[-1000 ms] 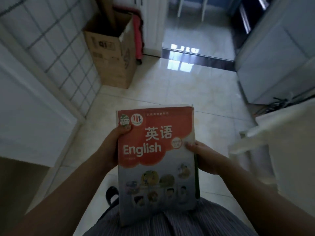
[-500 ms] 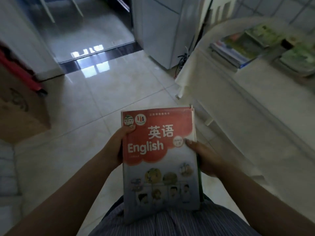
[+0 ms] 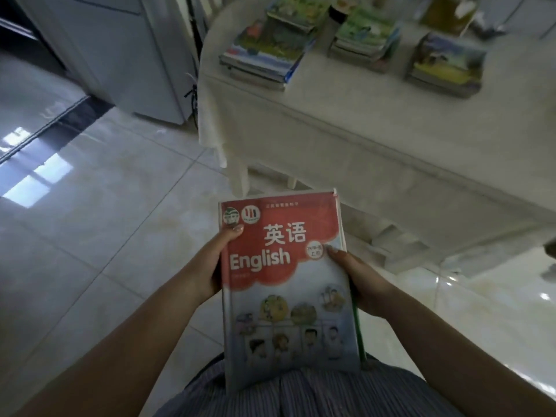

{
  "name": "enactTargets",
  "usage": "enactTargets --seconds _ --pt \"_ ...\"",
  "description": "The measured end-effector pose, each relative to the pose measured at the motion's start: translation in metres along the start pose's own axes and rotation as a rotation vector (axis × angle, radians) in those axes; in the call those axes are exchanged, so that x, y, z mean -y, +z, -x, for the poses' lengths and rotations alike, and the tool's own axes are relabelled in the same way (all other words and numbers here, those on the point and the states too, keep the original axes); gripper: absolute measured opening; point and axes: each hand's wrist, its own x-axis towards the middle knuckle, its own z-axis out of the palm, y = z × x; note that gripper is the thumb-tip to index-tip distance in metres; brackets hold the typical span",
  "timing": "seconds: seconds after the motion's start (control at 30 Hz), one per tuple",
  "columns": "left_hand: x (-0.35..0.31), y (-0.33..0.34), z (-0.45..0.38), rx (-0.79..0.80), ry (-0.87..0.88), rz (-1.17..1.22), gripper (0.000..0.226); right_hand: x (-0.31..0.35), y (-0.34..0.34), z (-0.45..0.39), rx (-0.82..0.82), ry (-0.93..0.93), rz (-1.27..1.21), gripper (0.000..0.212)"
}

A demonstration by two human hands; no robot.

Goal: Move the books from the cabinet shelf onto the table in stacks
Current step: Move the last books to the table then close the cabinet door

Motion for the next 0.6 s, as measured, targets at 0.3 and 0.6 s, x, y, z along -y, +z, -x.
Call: enactTargets --seconds 0.3,0.6 --pt "-0.013 0.103 -0.083 0.118 0.023 -0.124 0.050 0.057 -0.107 -0.003 -0.151 -0.022 -0.075 0.055" --pt "-0.050 0.233 -0.166 0.200 0.040 -0.253 0.037 0.126 -0.217 -0.010 -0.187 -0.075 -0.107 0.065"
